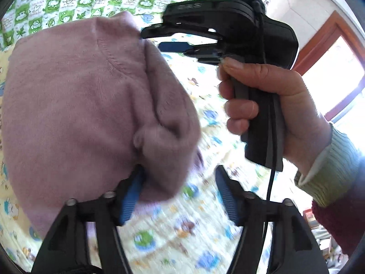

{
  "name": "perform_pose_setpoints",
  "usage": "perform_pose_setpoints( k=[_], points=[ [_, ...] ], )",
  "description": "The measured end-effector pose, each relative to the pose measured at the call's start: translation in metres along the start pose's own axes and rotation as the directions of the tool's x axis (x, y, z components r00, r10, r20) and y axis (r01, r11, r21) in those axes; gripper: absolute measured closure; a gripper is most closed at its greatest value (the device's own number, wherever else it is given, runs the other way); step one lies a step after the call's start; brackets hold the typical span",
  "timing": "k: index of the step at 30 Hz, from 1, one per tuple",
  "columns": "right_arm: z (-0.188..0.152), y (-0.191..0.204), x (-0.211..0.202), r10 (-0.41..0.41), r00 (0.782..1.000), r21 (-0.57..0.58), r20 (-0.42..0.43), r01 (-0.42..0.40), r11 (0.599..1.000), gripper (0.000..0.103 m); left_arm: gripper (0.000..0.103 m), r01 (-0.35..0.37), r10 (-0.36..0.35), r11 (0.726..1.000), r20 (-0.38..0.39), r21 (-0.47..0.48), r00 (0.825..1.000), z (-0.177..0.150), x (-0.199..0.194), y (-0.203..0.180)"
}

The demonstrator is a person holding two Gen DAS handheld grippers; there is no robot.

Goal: Fold small clothes

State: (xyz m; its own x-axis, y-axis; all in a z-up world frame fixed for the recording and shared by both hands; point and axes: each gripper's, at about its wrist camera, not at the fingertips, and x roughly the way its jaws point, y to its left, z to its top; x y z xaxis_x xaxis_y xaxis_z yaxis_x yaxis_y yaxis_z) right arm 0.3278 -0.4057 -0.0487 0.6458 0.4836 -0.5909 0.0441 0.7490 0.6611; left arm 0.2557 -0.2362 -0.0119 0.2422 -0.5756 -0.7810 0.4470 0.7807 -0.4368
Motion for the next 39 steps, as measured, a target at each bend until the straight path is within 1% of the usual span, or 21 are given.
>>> perform_pose_setpoints(
  k=[2, 4, 5, 7, 10, 11, 13, 15, 18, 20, 23, 26, 27, 28, 29, 31, 33, 34, 35, 37, 39],
  points=[
    [-0.003, 0.002, -0.019, -0.041, 0.999, -0.014, 0.027, 0.042, 0.999, 0.063, 0.035, 0.011, -0.011, 1.0, 0.007, -0.008, 1.0, -0.005, -0.013, 0.005],
    [-0.009, 0.009, -0.04, -0.034, 0.998, -0.035, 0.057, 0.036, 0.999, 0.063, 0.035, 0.017, -0.016, 0.999, 0.015, -0.042, 1.0, -0.011, -0.029, 0.019],
    [-0.014, 0.016, -0.051, -0.009, 0.998, -0.046, 0.068, 0.012, 0.999, 0.063, 0.034, 0.02, -0.018, 0.998, 0.025, -0.065, 1.0, -0.013, -0.037, 0.028],
    [-0.024, 0.027, -0.064, 0.044, 0.997, -0.071, 0.067, -0.039, 0.997, 0.063, 0.032, -0.009, 0.015, 0.992, 0.045, -0.129, 0.999, -0.018, -0.053, 0.05],
    [-0.045, 0.052, -0.065, 0.115, 0.993, -0.113, 0.011, -0.113, 0.987, 0.062, 0.029, -0.055, 0.073, 0.973, 0.073, -0.223, 0.995, -0.023, -0.071, 0.084],
    [-0.052, 0.056, -0.061, 0.126, 0.992, -0.111, -0.014, -0.127, 0.986, 0.059, 0.028, -0.07, 0.091, 0.967, 0.076, -0.247, 0.993, -0.024, -0.076, 0.096],
    [-0.065, 0.061, -0.05, 0.101, 0.994, -0.11, -0.052, -0.106, 0.988, 0.056, 0.028, -0.1, 0.128, 0.946, 0.072, -0.307, 0.989, -0.026, -0.083, 0.119],
    [-0.075, 0.057, -0.038, 0.044, 0.996, -0.107, -0.079, -0.052, 0.993, 0.056, 0.028, -0.123, 0.155, 0.925, 0.062, -0.36, 0.986, -0.025, -0.082, 0.145],
    [-0.085, 0.043, -0.029, 0.019, 0.993, -0.067, -0.12, -0.027, 0.997, 0.056, 0.027, -0.137, 0.173, 0.901, 0.053, -0.411, 0.983, -0.03, -0.081, 0.165],
    [-0.088, 0.039, -0.026, -0.01, 0.991, -0.082, -0.135, -0.001, 0.997, 0.056, 0.027, -0.132, 0.166, 0.887, 0.038, -0.442, 0.985, -0.03, -0.075, 0.181],
    [-0.093, 0.033, -0.023, -0.05, 0.987, -0.112, -0.153, 0.033, 0.993, 0.056, 0.027, -0.117, 0.146, 0.875, 0.025, -0.47, 0.989, -0.033, -0.066, 0.186],
    [-0.095, 0.035, -0.023, -0.038, 0.987, -0.12, -0.153, 0.019, 0.993, 0.058, 0.026, -0.115, 0.133, 0.873, 0.004, -0.474, 0.991, -0.034, -0.053, 0.183],
    [-0.096, 0.039, -0.022, -0.041, 0.987, -0.141, -0.155, 0.019, 0.99, 0.065, 0.026, -0.115, 0.131, 0.874, 0.001, -0.472, 0.991, -0.036, -0.054, 0.179],
    [-0.097, 0.043, -0.021, -0.042, 0.985, -0.163, -0.167, 0.015, 0.987, 0.084, 0.026, -0.115, 0.127, 0.876, -0.005, -0.469, 0.992, -0.037, -0.054, 0.177],
    [-0.097, 0.046, -0.021, -0.025, 0.983, -0.169, -0.184, -0.007, 0.986, 0.092, 0.026, -0.115, 0.125, 0.879, -0.011, -0.463, 0.992, -0.038, -0.05, 0.172],
    [-0.095, 0.053, -0.035, 0.027, 0.987, -0.167, -0.157, -0.053, 0.984, 0.092, 0.026, -0.112, 0.118, 0.89, -0.014, -0.443, 0.993, -0.033, -0.049, 0.165],
    [-0.086, 0.052, -0.063, 0.13, 0.988, -0.09, -0.085, -0.137, 0.986, 0.093, 0.022, -0.111, 0.118, 0.902, -0.008, -0.418, 0.993, -0.028, -0.048, 0.157],
    [-0.083, 0.047, -0.076, 0.162, 0.986, -0.056, -0.049, -0.165, 0.985, 0.093, 0.022, -0.113, 0.12, 0.906, -0.008, -0.407, 0.993, -0.026, -0.047, 0.154],
    [-0.083, 0.041, -0.088, 0.174, 0.985, -0.028, -0.018, -0.174, 0.984, 0.094, 0.022, -0.114, 0.119, 0.909, -0.011, -0.401, 0.993, -0.024, -0.045, 0.152],
    [-0.089, 0.028, -0.092, 0.127, 0.992, -0.018, -0.016, -0.128, 0.992, 0.094, 0.022, -0.123, 0.122, 0.91, -0.028, -0.396, 0.992, -0.019, -0.034, 0.148],
    [-0.102, 0.01, -0.079, 0.057, 0.997, -0.005, -0.052, -0.057, 0.998, 0.094, 0.022, -0.124, 0.117, 0.91, -0.042, -0.396, 0.992, -0.018, -0.027, 0.146]
  ],
)
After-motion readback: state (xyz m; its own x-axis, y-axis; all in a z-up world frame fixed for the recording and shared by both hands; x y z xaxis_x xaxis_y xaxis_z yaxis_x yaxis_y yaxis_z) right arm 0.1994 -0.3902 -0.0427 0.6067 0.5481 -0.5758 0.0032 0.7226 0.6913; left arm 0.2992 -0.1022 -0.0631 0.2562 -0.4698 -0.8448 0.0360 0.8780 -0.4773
